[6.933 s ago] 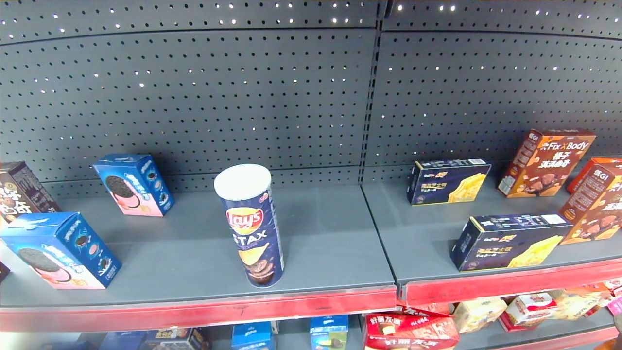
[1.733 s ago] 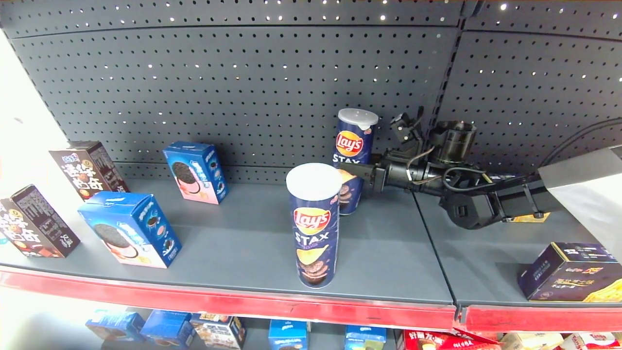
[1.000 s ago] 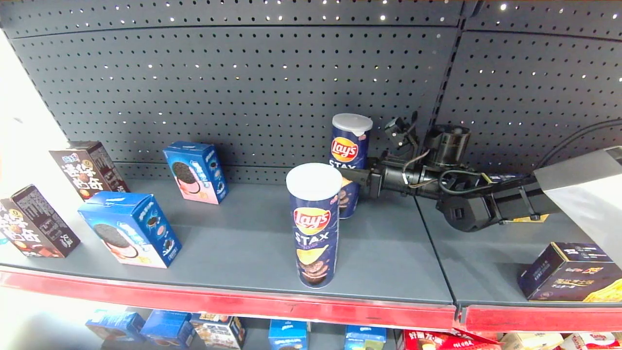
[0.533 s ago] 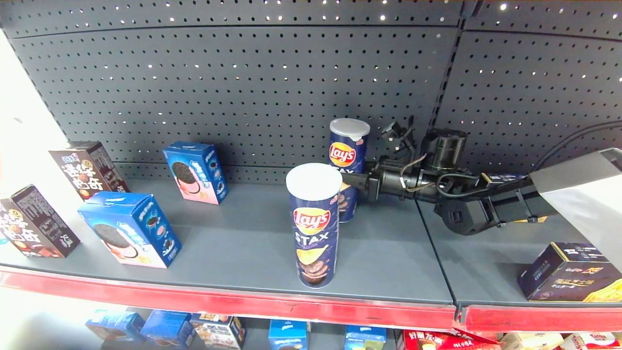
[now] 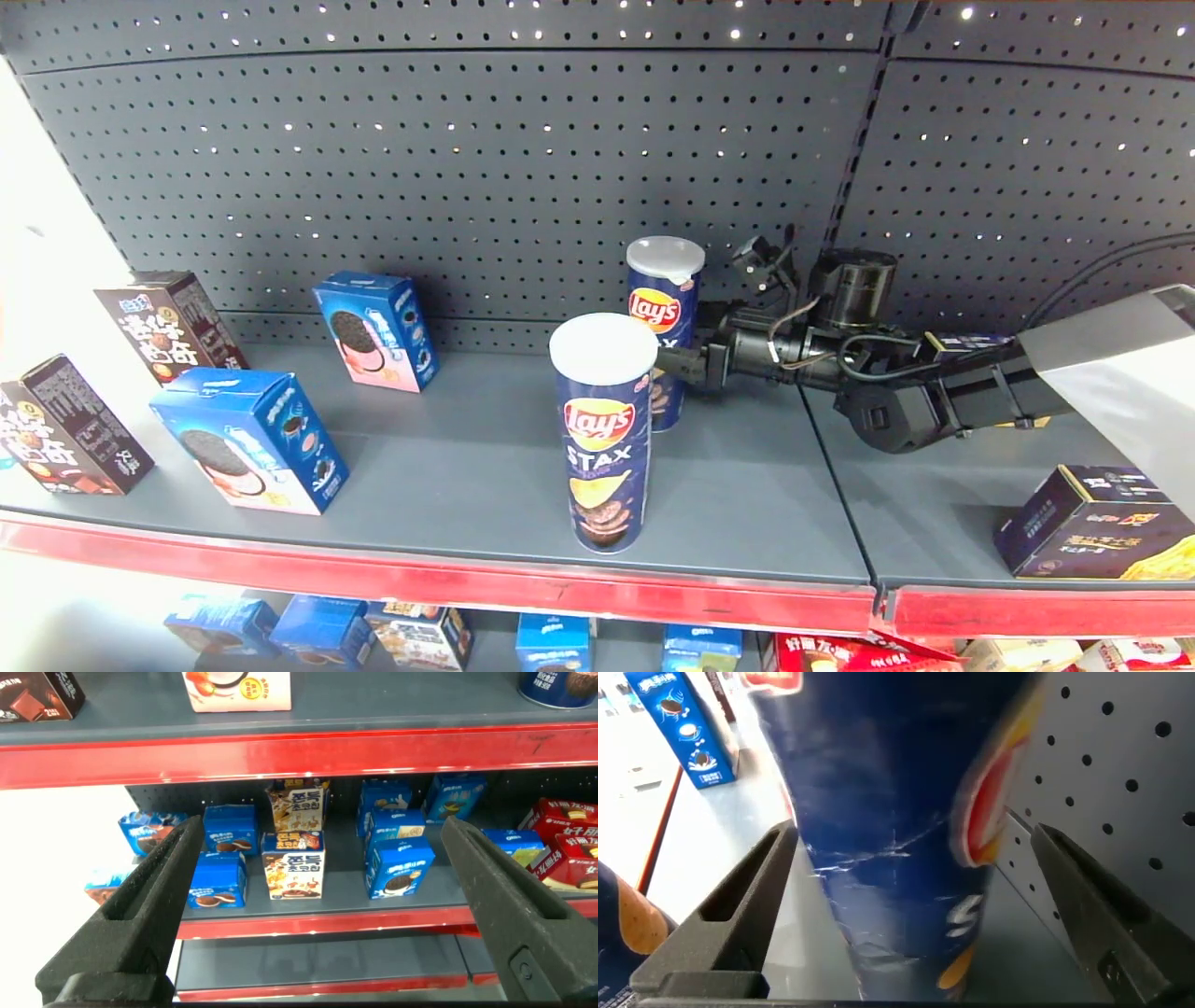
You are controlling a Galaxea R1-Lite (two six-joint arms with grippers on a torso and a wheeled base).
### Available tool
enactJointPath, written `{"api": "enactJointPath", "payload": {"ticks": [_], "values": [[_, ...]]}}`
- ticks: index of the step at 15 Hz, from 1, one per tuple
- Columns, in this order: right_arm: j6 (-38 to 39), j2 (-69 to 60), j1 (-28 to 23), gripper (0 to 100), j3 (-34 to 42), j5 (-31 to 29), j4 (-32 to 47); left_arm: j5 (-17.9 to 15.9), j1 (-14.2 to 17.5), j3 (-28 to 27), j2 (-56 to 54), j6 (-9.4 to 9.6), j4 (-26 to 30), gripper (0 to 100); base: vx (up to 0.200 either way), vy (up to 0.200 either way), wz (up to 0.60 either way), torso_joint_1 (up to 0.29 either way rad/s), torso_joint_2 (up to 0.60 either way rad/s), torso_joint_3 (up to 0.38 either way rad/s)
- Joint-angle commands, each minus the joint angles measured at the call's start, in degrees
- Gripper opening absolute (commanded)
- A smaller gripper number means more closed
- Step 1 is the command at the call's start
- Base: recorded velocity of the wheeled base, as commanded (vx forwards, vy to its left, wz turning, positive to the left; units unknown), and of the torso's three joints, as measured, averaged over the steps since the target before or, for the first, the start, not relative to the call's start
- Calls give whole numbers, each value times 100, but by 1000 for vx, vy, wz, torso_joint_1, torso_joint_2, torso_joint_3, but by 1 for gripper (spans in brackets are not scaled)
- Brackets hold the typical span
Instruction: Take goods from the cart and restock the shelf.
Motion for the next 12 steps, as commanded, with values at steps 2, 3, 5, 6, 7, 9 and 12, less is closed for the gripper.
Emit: {"api": "enactJointPath", "payload": {"ticks": [2,3,5,6,7,9,12], "values": [[-28,-161,-5,100,61,-17,136,4,-1,1,9,-4,0,100,0,0,0,0,0,0],[-63,-311,-14,100,96,-70,400,4,-1,1,9,-4,0,100,0,0,0,0,0,0],[-336,-557,-76,100,236,-79,725,4,-1,1,9,-4,0,100,0,0,0,0,0,0],[-424,-715,-93,100,403,-87,796,4,-1,1,9,-4,0,100,0,0,0,0,0,0],[-433,-855,-102,100,544,-96,875,4,-1,1,9,-4,0,100,0,0,0,0,0,0],[-485,-1242,-137,100,755,-369,1147,4,-1,1,9,-4,0,100,0,0,0,0,0,0],[-617,-1998,-207,100,1344,-509,1595,4,-1,1,9,-4,0,100,0,0,0,0,0,0]]}}
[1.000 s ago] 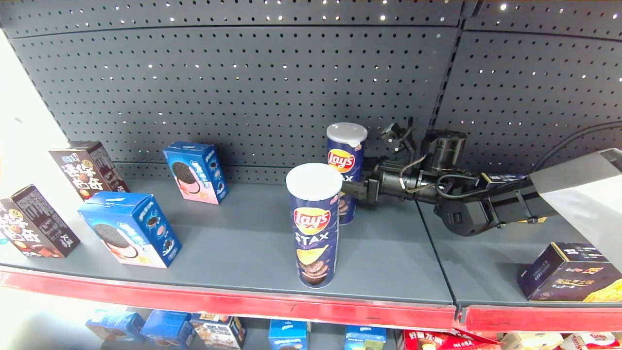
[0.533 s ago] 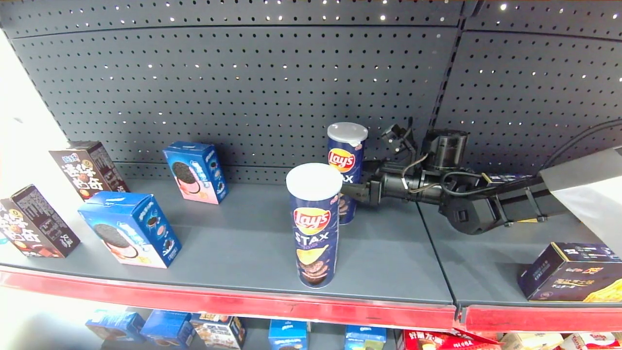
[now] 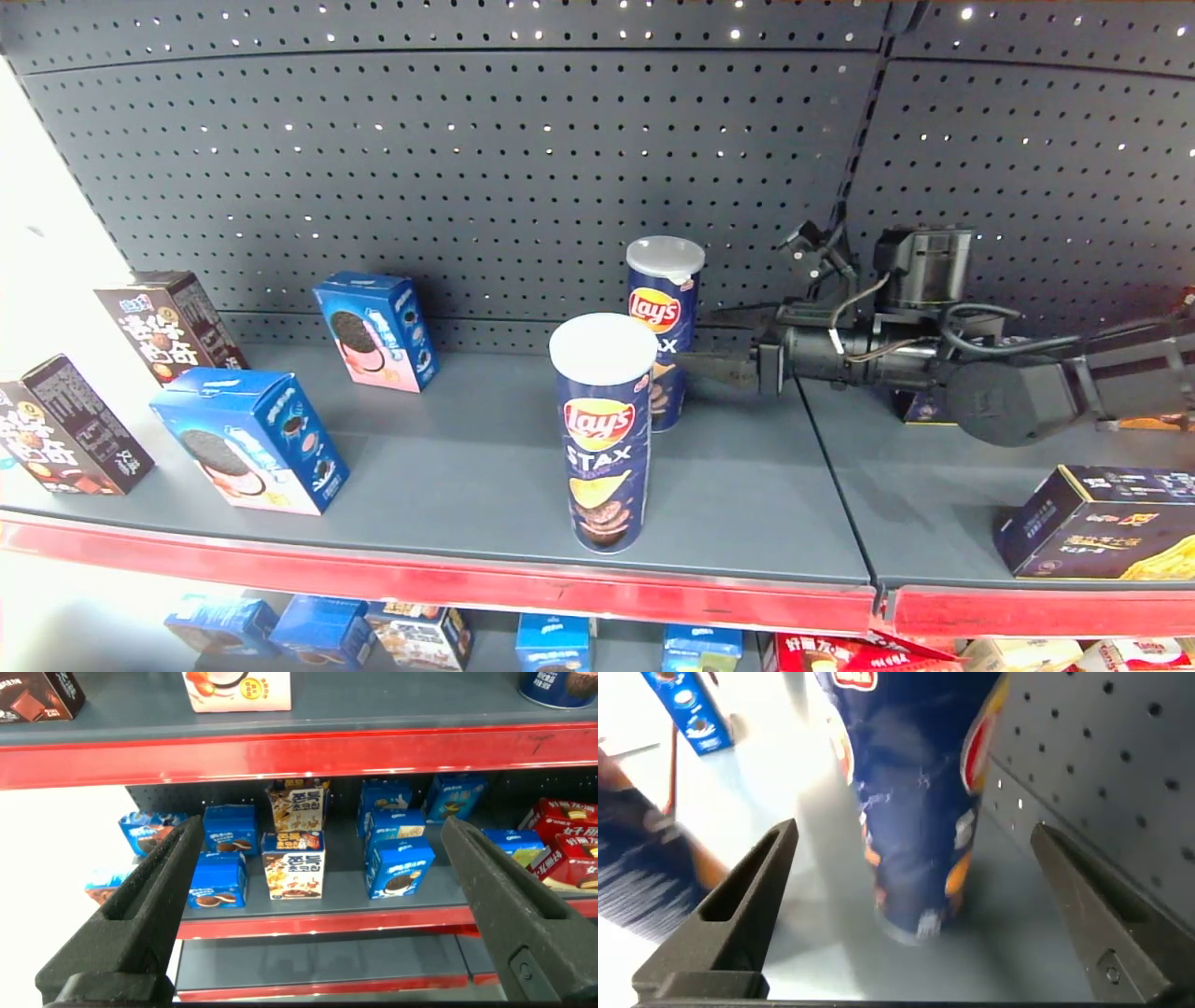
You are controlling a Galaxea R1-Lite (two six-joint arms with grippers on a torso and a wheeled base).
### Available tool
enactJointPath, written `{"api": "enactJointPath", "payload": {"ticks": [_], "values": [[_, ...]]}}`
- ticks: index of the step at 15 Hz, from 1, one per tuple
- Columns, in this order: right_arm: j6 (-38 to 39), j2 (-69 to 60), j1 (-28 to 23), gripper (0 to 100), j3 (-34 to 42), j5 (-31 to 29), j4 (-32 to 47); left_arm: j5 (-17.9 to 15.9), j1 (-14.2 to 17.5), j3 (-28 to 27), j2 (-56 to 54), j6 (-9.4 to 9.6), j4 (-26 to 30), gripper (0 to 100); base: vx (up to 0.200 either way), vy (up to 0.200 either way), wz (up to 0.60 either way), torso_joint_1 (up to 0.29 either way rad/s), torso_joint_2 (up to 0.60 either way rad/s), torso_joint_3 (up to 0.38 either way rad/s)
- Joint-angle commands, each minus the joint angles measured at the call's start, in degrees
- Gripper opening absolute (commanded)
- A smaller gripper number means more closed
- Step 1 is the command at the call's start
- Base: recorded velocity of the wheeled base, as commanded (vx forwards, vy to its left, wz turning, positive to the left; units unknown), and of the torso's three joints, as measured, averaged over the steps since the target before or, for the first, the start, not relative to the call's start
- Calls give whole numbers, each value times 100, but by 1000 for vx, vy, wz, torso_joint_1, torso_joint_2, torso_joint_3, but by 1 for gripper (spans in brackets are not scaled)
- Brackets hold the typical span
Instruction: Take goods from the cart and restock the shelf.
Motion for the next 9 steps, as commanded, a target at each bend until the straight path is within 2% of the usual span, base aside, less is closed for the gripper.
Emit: {"api": "enactJointPath", "payload": {"ticks": [1,4,7,9], "values": [[-105,-831,-42,100,532,-296,235,4,-1,1,9,-6,0,100,0,0,0,0,0,0],[-113,-1446,-86,100,1007,-981,252,4,-1,1,9,3,0,100,0,0,0,0,0,0],[-61,-2132,-59,100,1455,-2379,367,4,-1,1,9,3,0,100,0,0,0,0,0,0],[-25,-2668,-94,100,1798,-2511,367,4,-1,1,9,3,0,100,0,0,0,0,0,0]]}}
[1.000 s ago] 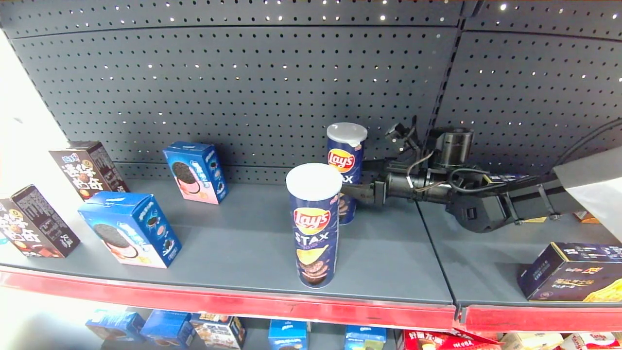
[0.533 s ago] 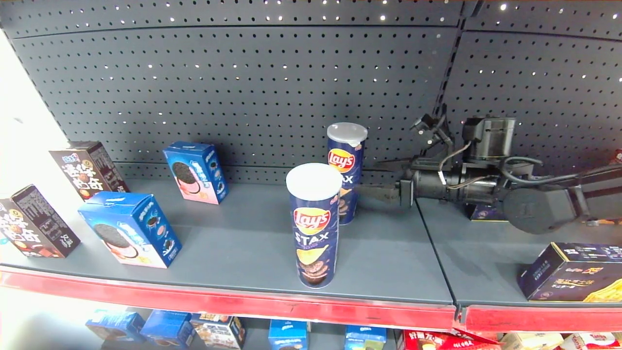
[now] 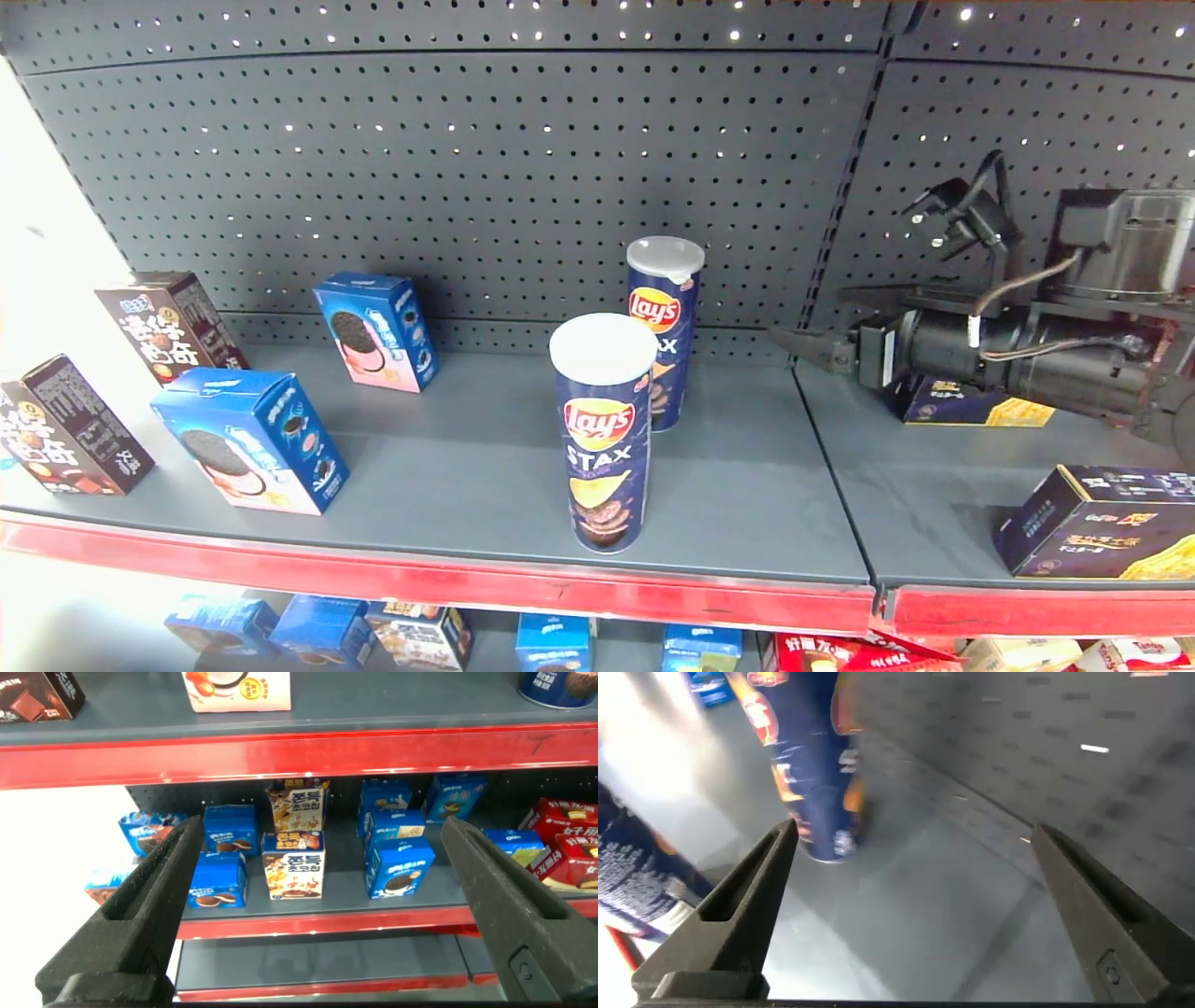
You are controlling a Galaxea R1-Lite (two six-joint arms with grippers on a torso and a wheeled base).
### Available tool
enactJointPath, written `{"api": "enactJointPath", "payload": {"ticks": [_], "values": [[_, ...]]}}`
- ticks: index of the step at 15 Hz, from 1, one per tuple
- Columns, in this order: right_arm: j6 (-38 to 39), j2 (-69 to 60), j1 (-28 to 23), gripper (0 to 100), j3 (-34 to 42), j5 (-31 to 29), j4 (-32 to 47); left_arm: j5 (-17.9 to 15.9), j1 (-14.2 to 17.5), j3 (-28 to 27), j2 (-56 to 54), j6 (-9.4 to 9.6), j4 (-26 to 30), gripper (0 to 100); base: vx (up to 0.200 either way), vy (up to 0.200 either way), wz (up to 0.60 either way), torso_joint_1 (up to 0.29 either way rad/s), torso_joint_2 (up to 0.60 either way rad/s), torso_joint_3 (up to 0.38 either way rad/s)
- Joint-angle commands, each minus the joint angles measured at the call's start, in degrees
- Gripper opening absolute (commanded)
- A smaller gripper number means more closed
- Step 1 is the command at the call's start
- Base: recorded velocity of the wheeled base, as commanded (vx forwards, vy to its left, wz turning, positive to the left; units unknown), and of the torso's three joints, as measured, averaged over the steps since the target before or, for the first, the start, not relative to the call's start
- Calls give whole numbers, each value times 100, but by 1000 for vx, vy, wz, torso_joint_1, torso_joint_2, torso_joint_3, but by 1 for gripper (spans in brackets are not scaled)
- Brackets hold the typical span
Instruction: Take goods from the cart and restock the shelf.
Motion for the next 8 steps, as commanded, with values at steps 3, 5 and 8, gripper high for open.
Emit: {"api": "enactJointPath", "payload": {"ticks": [3,5,8], "values": [[111,-1565,-239,100,894,-544,62,2,-1,1,9,-8,0,100,0,0,0,0,0,0],[287,-2233,-363,100,1166,-992,309,2,-1,1,9,-8,0,100,0,0,0,0,0,0],[340,-3420,-881,100,1359,-1010,880,2,-1,1,9,-8,0,100,0,0,0,0,0,0]]}}
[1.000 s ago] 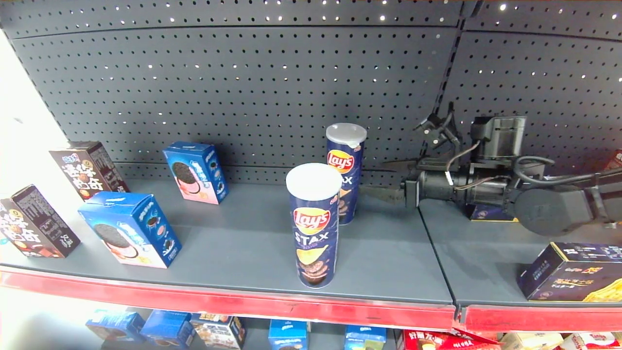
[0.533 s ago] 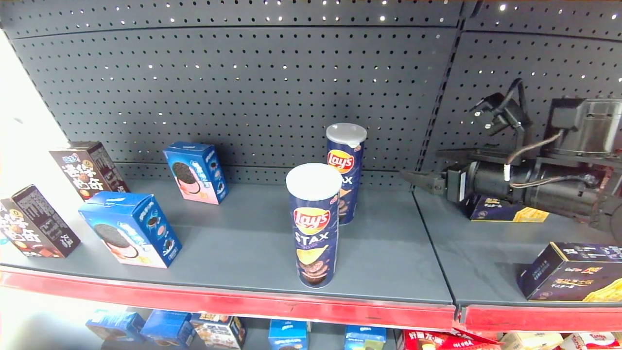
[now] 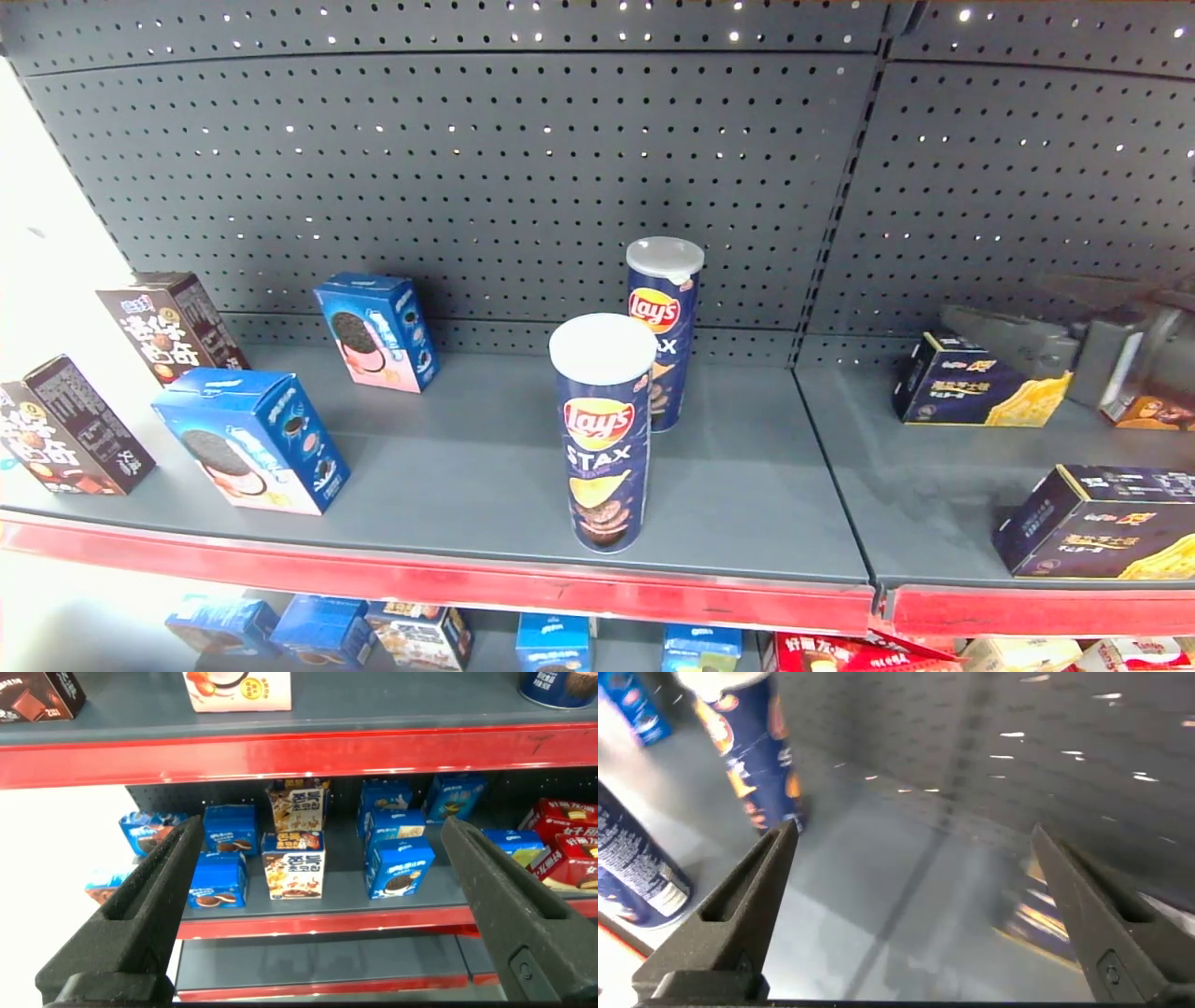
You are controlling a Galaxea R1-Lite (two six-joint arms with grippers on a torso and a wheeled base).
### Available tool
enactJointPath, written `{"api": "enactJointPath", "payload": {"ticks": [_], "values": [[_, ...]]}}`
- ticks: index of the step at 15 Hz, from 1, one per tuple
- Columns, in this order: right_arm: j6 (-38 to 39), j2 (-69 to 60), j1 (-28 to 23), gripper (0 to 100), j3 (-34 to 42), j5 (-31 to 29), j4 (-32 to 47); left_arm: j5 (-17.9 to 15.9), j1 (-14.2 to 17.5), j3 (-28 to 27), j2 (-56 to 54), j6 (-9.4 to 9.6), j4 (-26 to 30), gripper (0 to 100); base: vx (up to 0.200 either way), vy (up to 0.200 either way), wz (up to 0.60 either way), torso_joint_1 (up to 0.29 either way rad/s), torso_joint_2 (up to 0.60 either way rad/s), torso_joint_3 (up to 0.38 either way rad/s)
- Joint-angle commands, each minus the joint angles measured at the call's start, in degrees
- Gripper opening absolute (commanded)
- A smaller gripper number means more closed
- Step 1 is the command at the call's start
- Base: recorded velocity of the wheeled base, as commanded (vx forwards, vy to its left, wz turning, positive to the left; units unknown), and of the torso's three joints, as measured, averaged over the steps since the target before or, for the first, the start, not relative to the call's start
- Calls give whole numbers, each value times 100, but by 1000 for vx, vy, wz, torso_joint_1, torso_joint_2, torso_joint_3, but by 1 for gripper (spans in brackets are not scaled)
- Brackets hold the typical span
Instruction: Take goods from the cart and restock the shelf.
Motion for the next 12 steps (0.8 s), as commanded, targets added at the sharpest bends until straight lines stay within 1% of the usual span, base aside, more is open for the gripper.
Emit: {"api": "enactJointPath", "payload": {"ticks": [1,2,3,4,5,6,7,8,9,12], "values": [[54,-1533,-497,100,184,-64,806,4,-1,1,9,-6,0,100,0,0,0,0,0,0],[62,-1963,-673,100,201,-46,1350,4,-1,1,9,-6,0,100,0,0,0,0,0,0],[150,-2368,-787,100,307,-46,1737,4,-1,1,9,-6,0,100,0,0,0,0,0,0],[273,-2587,-857,100,412,-81,1851,4,-1,1,9,-6,0,100,0,0,0,0,0,0],[458,-3088,-1068,100,649,-81,1931,4,-1,1,9,-6,0,100,0,0,0,0,0,0],[467,-3264,-1103,100,746,-81,1948,4,-1,1,9,-6,0,100,0,0,0,0,0,0],[467,-3765,-1174,100,1124,-248,2018,4,-1,1,9,-6,0,100,0,0,0,0,0,0],[467,-3976,-1165,100,1317,-538,2027,4,-1,1,9,3,0,100,0,0,0,0,0,0],[467,-4293,-1095,100,1687,-1110,2036,4,-1,1,9,-6,0,100,0,0,0,0,0,0],[475,-4855,-1033,100,2223,-1189,2045,4,-1,1,9,-6,0,100,0,0,0,0,0,0]]}}
